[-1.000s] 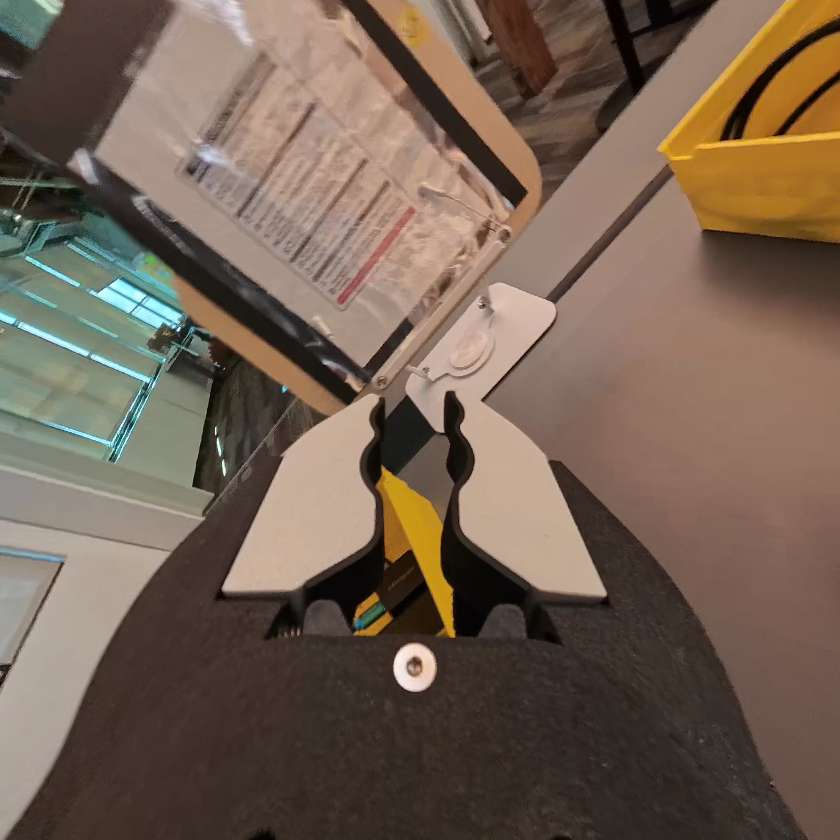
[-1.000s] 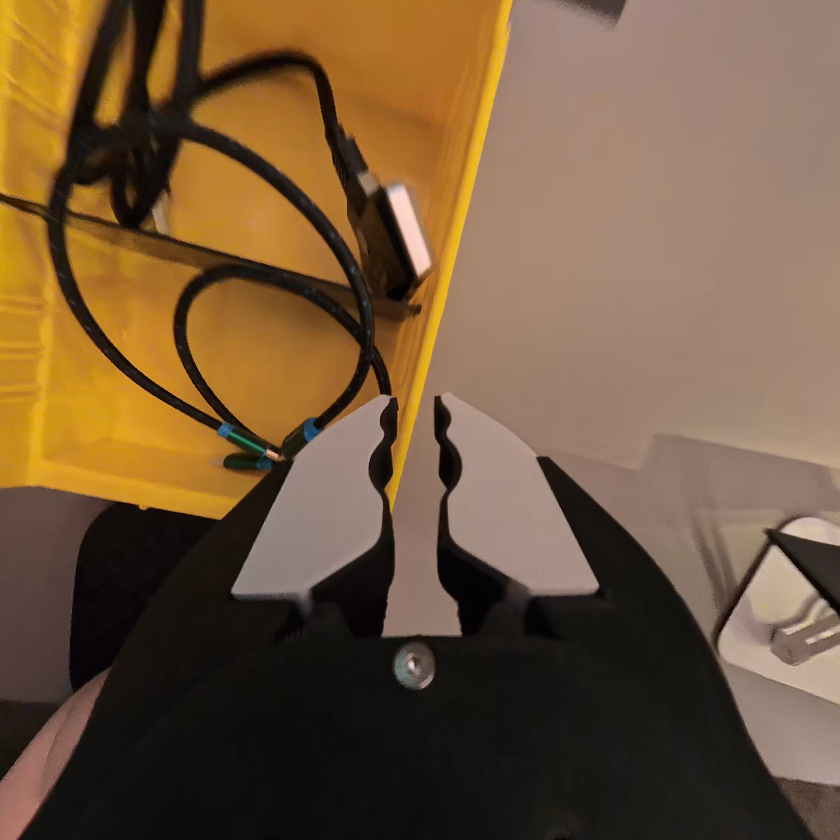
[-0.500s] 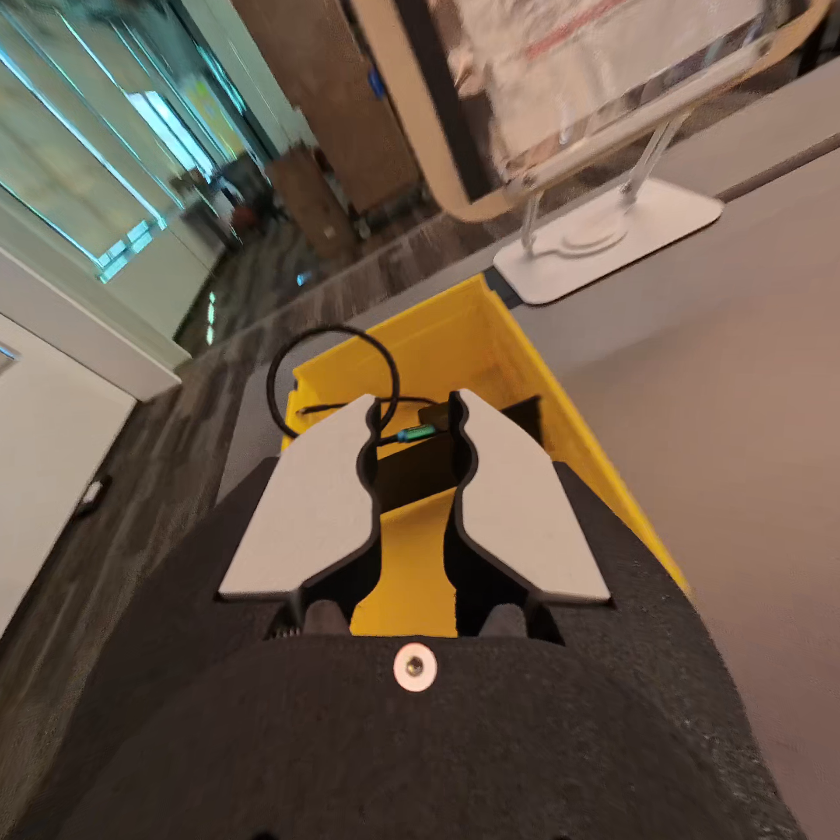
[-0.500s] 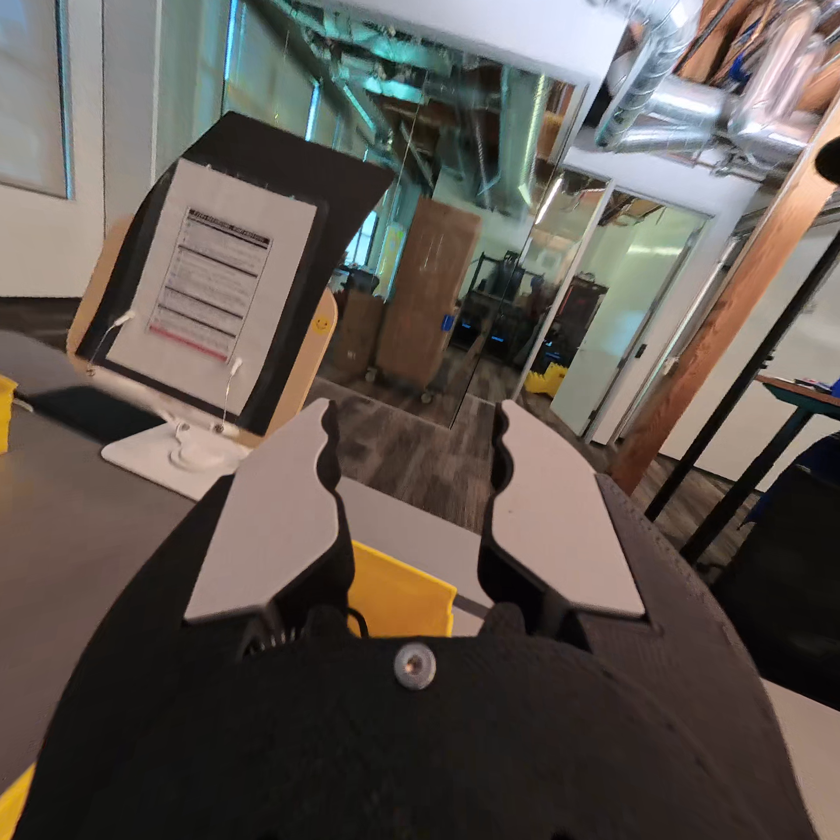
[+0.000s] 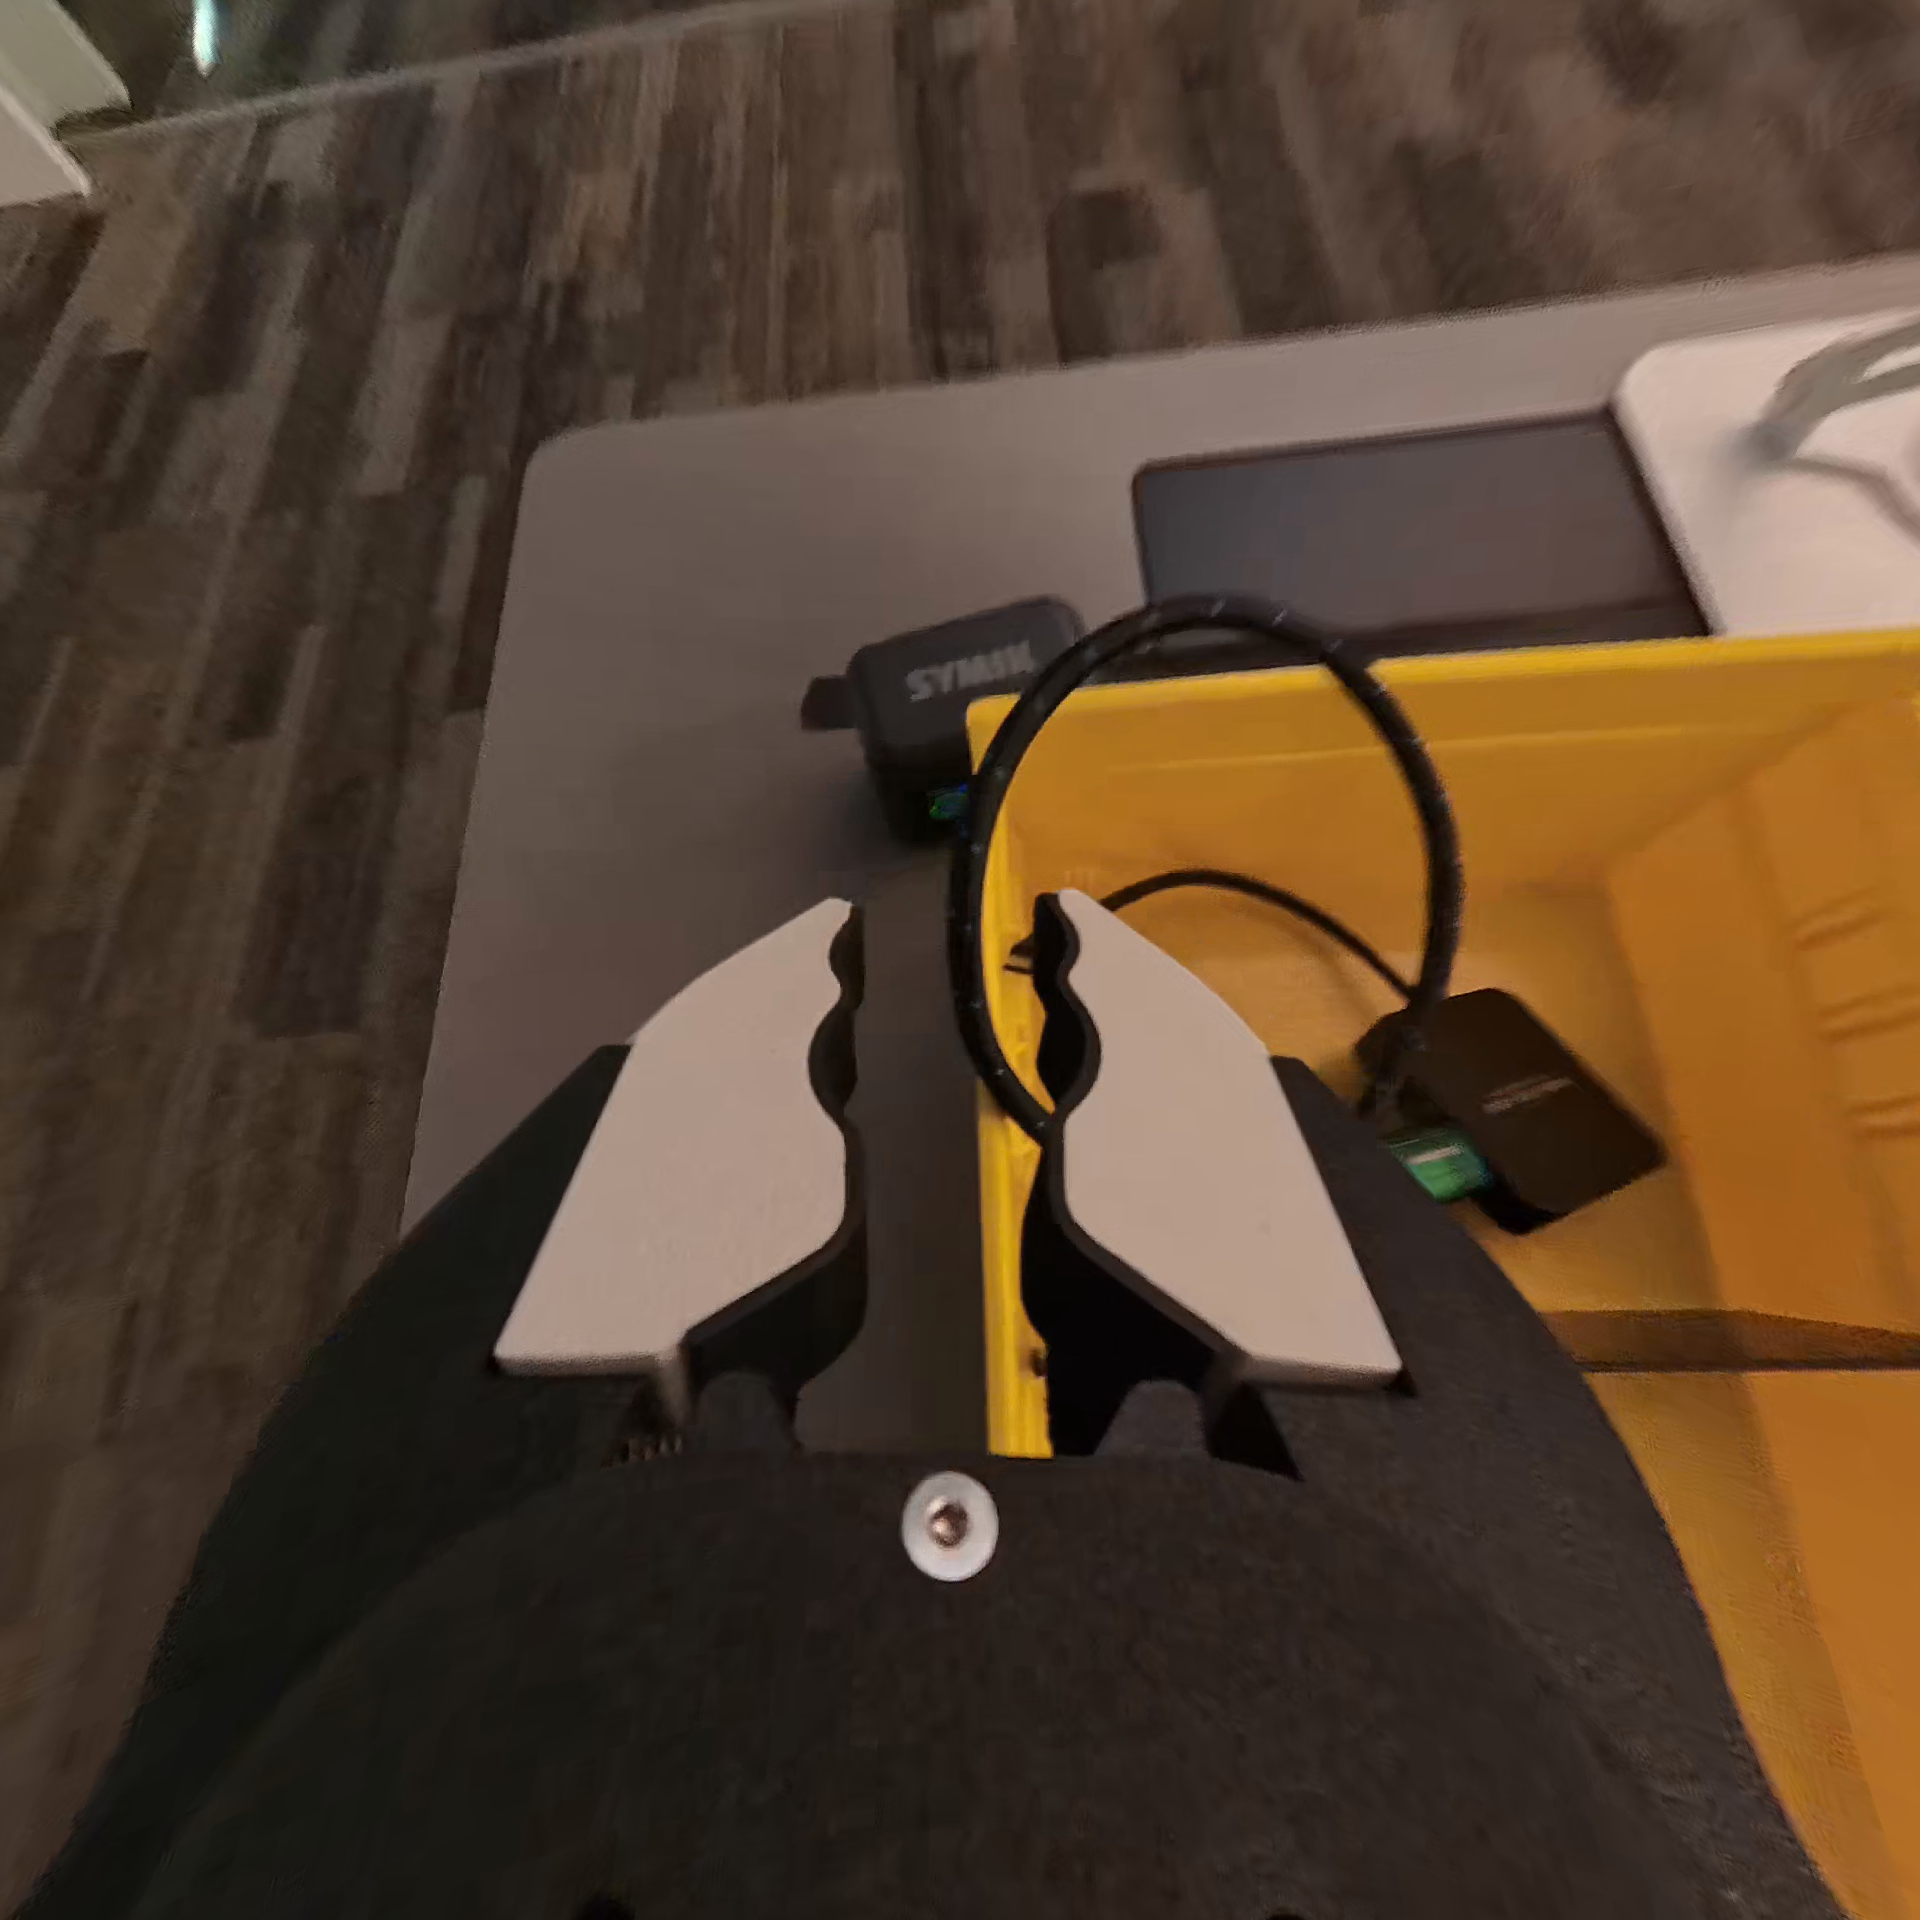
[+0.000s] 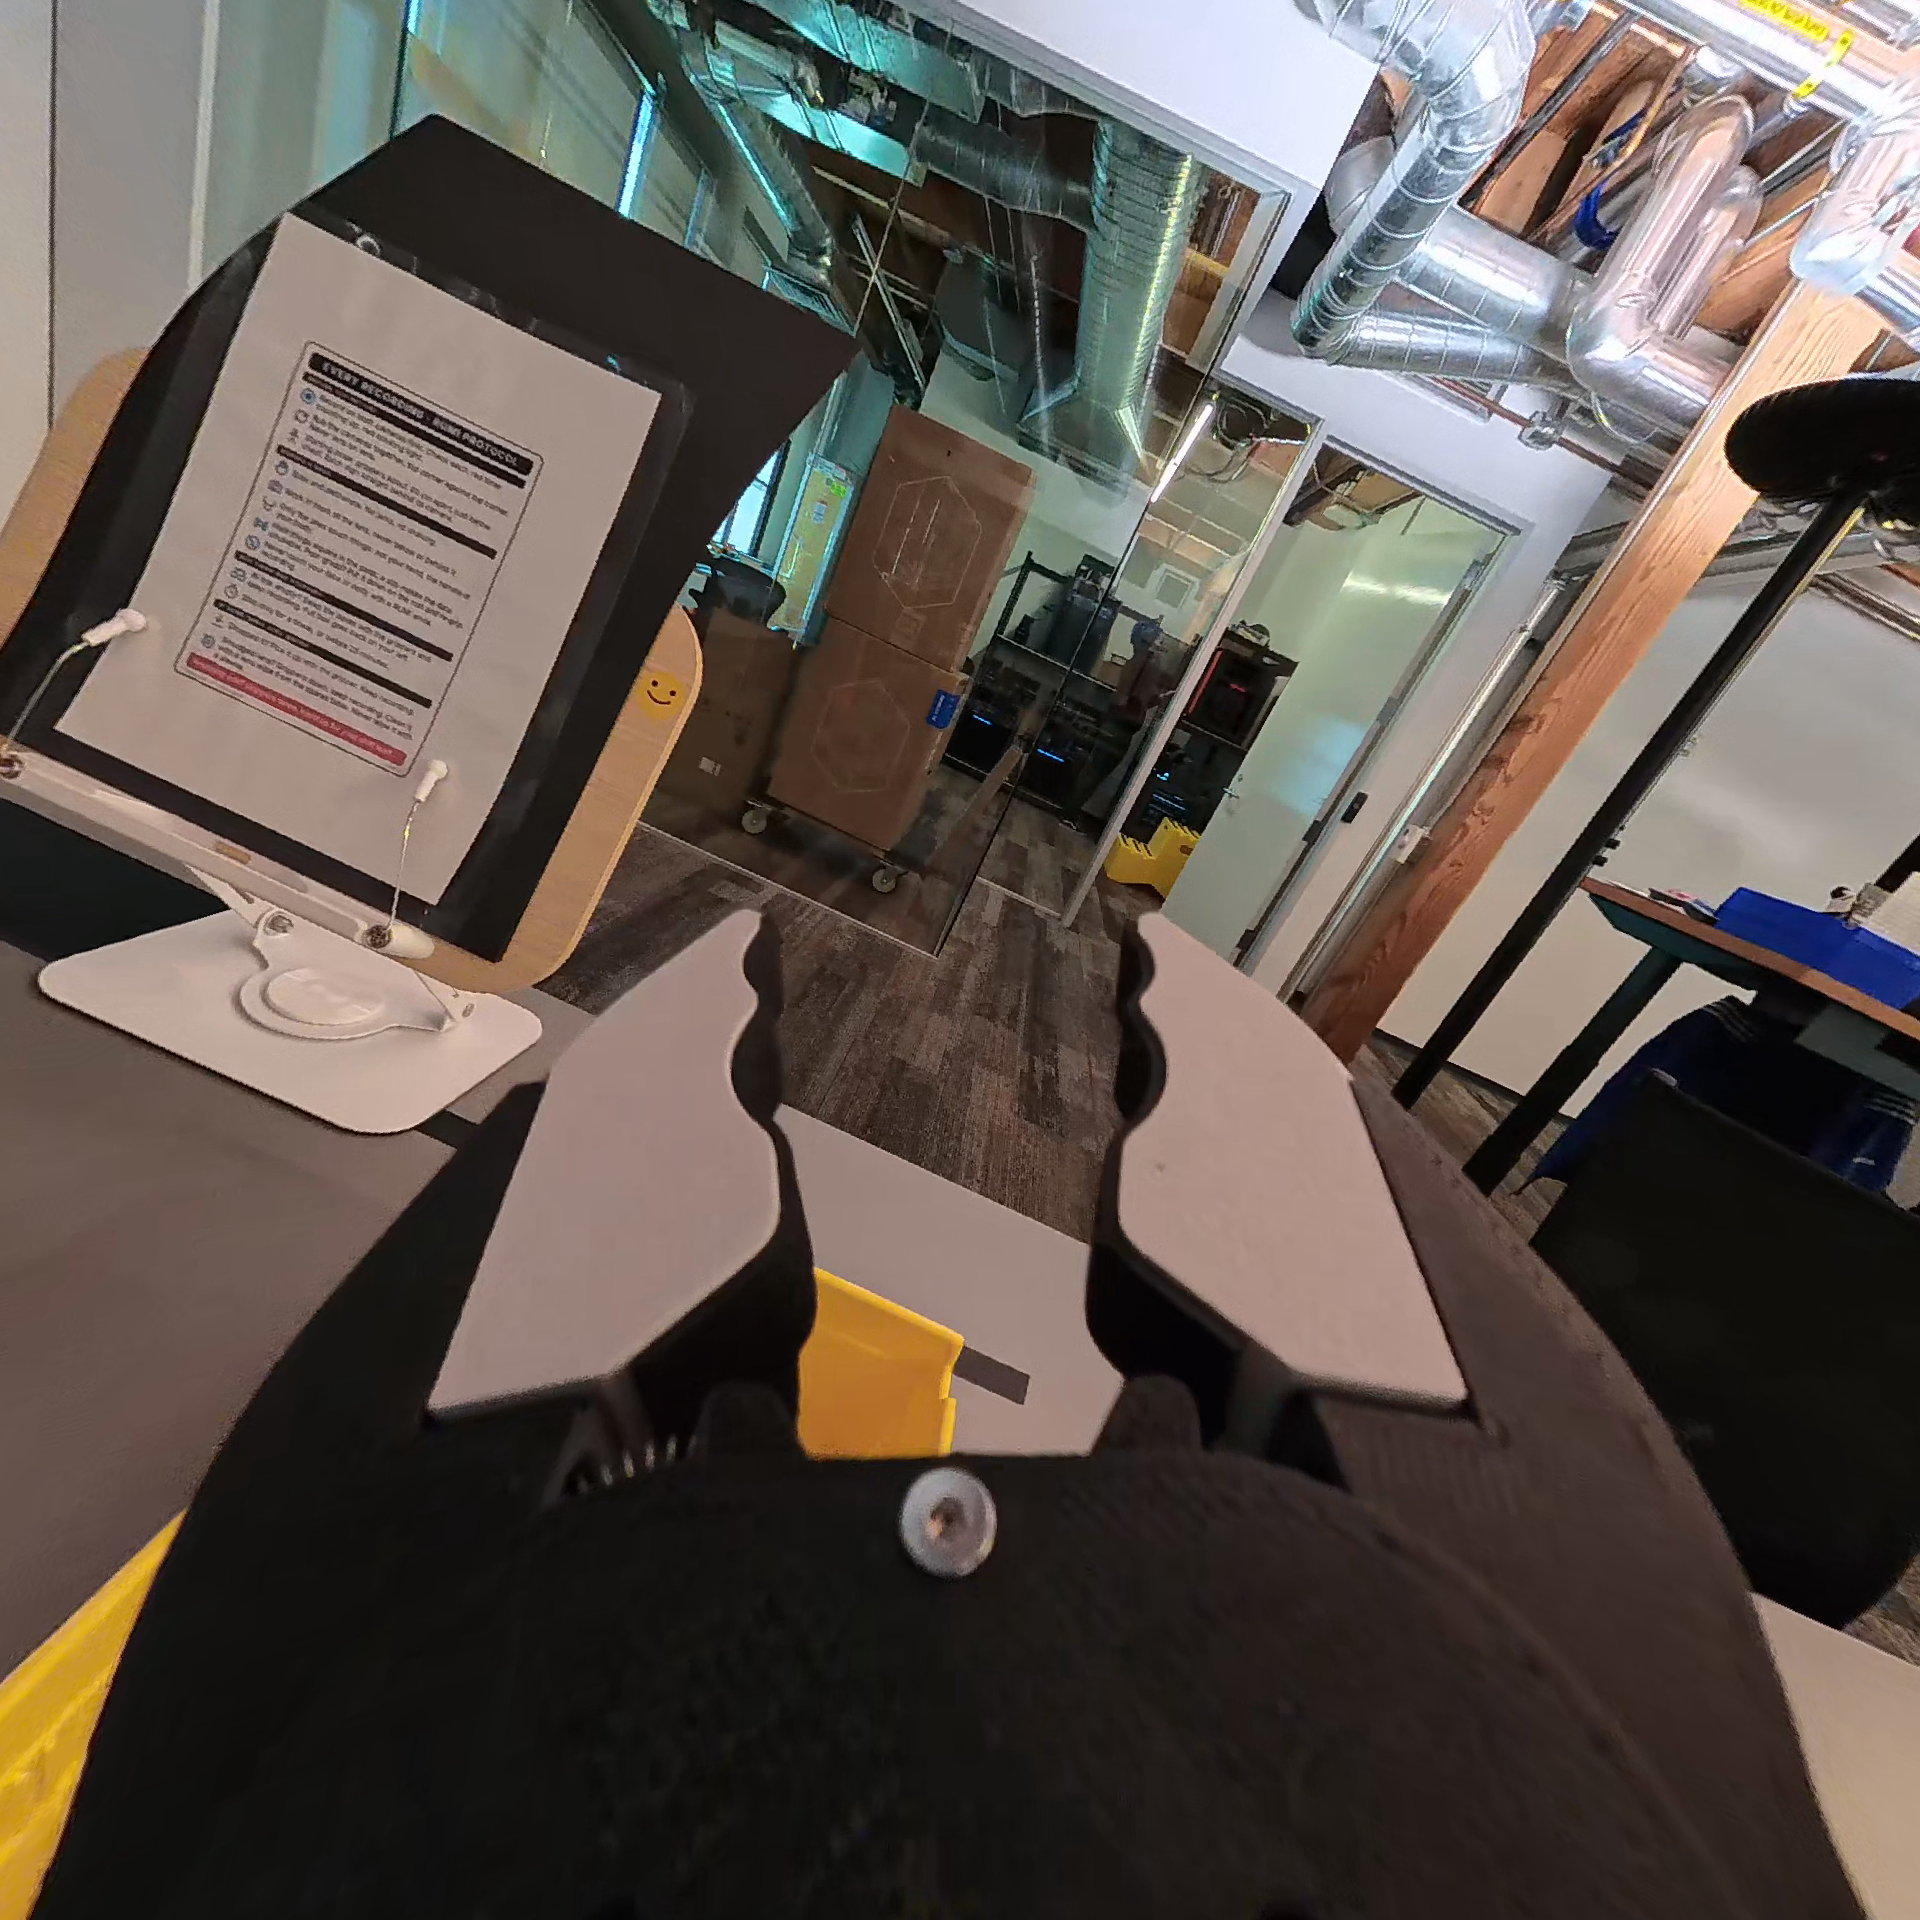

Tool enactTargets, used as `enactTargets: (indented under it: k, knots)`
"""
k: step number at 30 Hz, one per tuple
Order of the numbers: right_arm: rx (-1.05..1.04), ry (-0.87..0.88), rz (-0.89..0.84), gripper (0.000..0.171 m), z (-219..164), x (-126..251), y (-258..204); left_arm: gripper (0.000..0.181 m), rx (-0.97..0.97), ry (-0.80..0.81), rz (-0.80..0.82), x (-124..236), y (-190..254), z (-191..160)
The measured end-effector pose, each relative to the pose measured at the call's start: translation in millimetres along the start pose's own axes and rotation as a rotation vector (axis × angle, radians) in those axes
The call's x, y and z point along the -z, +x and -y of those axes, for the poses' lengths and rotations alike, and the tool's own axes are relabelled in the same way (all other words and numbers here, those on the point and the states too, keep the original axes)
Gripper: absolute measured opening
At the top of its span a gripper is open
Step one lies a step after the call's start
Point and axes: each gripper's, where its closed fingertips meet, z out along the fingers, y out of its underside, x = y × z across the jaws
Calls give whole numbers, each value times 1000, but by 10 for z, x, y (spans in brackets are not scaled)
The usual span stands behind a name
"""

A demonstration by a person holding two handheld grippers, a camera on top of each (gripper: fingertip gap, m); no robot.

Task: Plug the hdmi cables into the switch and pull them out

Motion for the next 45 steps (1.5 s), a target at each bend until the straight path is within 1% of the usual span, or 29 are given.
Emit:
enactTargets:
  k: [1,2,4,5,8,11,15,18,21,23,25,28,30,31,35,37,39,40,41,43,44,45]
  knots:
    - [1,-6,2,62,-15,-9,-1,35,-3,-54,-15,-66,9,-79]
    - [0,-13,6,62,-30,-21,-8,34,-9,-99,-45,-116,38,-148]
    - [7,-24,12,61,-52,-48,-28,12,-39,-149,-93,-161,91,-214]
    - [13,-30,15,60,-60,-64,-45,8,-54,-145,-89,-162,88,-195]
    - [42,-47,24,60,-77,-116,-114,7,-102,-62,-53,-83,95,-9]
    - [79,-59,44,60,-78,-164,-219,6,-195,-9,-39,64,206,193]
    - [121,-62,93,57,-42,-221,-427,6,-394,-16,26,329,387,450]
    - [168,-52,156,56,17,-258,-669,6,-574,-17,118,579,526,690]
    - [182,3,287,55,128,-248,-1010,5,-694,33,162,889,739,982]
    - [133,69,404,52,245,-217,-1273,5,-733,93,153,1146,936,1189]
    - [61,145,574,51,373,-146,-1613,5,-766,158,119,1434,1185,1380]
    - [-15,269,874,49,542,69,-2176,5,-829,255,54,1900,1648,1605]
    - [-56,322,1041,50,569,193,-2498,5,-861,323,-28,2219,2040,1688]
    - [-82,315,1091,51,543,194,-2626,5,-878,358,-71,2377,2242,1711]
    - [-202,204,1167,71,352,31,-2968,5,-966,467,-277,2939,3053,1624]
    - [-295,191,1225,76,338,30,-3064,5,-1011,505,-373,3162,3408,1504]
    - [-445,202,1327,84,394,94,-3119,5,-1049,531,-458,3346,3710,1368]
    - [-529,206,1422,86,436,188,-3136,5,-1064,549,-490,3425,3834,1315]
    - [-598,201,1530,81,474,306,-3141,5,-1073,566,-507,3488,3934,1283]
    - [-591,194,1744,52,489,600,-3147,5,-1076,594,-523,3563,4074,1262]
    - [-556,181,1768,53,487,663,-3172,5,-1076,594,-528,3573,4122,1259]
    - [-504,177,1736,55,481,663,-3216,5,-1077,585,-527,3563,4152,1261]
